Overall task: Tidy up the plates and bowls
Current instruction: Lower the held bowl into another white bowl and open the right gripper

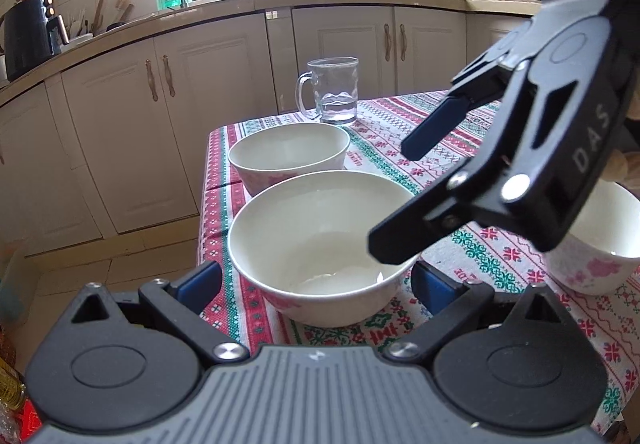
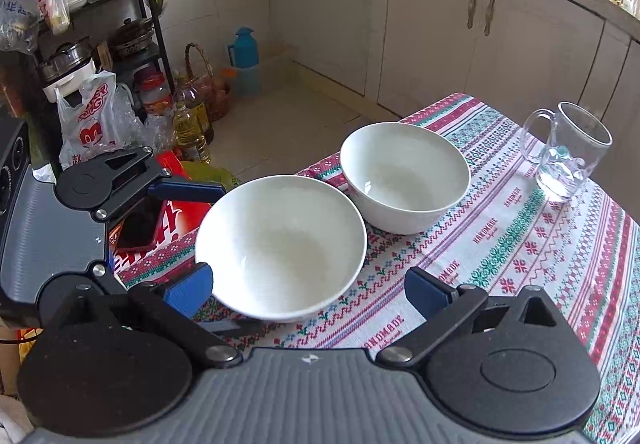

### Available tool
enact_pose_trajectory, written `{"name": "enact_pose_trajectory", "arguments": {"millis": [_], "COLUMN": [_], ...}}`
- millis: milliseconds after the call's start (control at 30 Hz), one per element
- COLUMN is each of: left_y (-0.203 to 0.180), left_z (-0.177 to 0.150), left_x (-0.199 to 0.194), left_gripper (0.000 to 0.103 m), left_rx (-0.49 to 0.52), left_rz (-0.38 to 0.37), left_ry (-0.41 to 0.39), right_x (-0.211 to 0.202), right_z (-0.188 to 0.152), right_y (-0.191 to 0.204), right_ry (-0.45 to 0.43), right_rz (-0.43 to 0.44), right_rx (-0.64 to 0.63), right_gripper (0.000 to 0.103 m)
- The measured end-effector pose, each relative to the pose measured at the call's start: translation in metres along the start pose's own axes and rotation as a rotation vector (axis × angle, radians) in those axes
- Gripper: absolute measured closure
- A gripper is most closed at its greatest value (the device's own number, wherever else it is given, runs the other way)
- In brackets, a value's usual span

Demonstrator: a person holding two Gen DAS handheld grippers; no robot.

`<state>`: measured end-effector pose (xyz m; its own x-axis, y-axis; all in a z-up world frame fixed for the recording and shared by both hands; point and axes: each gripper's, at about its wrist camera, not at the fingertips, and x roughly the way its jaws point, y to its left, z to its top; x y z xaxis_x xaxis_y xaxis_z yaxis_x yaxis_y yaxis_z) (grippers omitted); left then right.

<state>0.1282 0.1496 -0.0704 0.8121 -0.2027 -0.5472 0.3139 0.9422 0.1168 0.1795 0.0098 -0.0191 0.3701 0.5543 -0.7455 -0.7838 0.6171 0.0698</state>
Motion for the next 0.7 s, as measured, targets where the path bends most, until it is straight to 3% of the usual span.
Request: {"name": "enact_pose_trajectory", "arguments": {"millis": [200, 700], "left_y": [0.001, 0.003], "left_z": [-0.001, 0.0], "left_x": [0.001, 0.003], "left_gripper": [0.004, 0.006], "left_rx": [-0.004, -0.008], "left_rz": [-0.013, -0.034], "left_ry": [-0.007, -0.012], "right_x": [0.015, 0.034], "right_z": [0.009, 0.015], "right_y": [-0.001, -0.007], "right_ry": [0.018, 0.056], "right_rz": [0.024, 0.076], "right_rx": [-0.015, 0.002], "right_gripper": [0.002, 0.022]}}
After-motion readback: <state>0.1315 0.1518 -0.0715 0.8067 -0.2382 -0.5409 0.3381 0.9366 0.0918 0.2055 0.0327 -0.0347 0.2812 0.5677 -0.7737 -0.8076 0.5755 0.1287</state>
